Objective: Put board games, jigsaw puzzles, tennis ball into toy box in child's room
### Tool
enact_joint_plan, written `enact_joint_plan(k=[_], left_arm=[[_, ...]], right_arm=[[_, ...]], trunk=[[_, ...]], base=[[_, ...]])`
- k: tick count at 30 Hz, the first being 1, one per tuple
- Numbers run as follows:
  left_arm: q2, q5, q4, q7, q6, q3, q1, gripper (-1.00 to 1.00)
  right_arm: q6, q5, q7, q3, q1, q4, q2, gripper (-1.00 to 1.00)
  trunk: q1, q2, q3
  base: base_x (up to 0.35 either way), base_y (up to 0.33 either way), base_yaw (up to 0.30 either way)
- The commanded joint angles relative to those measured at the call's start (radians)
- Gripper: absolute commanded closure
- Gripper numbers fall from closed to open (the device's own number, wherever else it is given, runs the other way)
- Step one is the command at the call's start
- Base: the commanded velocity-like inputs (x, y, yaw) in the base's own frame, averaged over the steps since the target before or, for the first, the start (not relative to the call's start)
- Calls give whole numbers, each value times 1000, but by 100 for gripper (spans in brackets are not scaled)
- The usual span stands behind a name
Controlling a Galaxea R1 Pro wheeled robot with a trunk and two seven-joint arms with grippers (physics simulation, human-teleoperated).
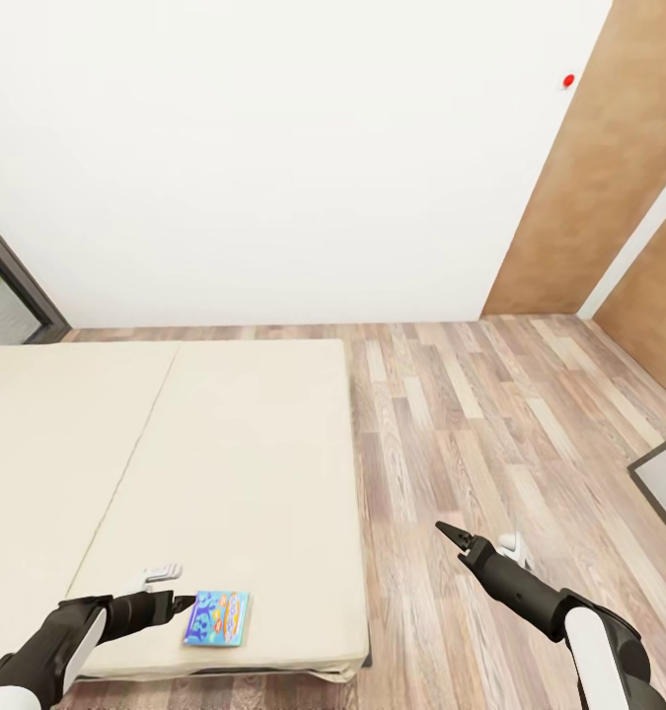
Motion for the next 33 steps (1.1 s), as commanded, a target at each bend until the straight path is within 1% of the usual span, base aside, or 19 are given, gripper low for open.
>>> enact_joint_plan(k=[1,15,33], left_arm=[[0,2,-1,-5,9,4,-1,-100],[2,3,-20,-5,7,6,-2,-100],[4,3,-23,-6,9,8,-5,-100]], right_arm=[[6,6,8,-3,-1,-1,1,-100],[6,6,8,-3,-1,-1,1,-100],[6,4,8,-5,-1,0,1,-100]], trunk=[[0,-2,-3],[0,-2,-26],[0,-2,-56]], base=[[0,0,0],[0,0,0],[0,0,0]])
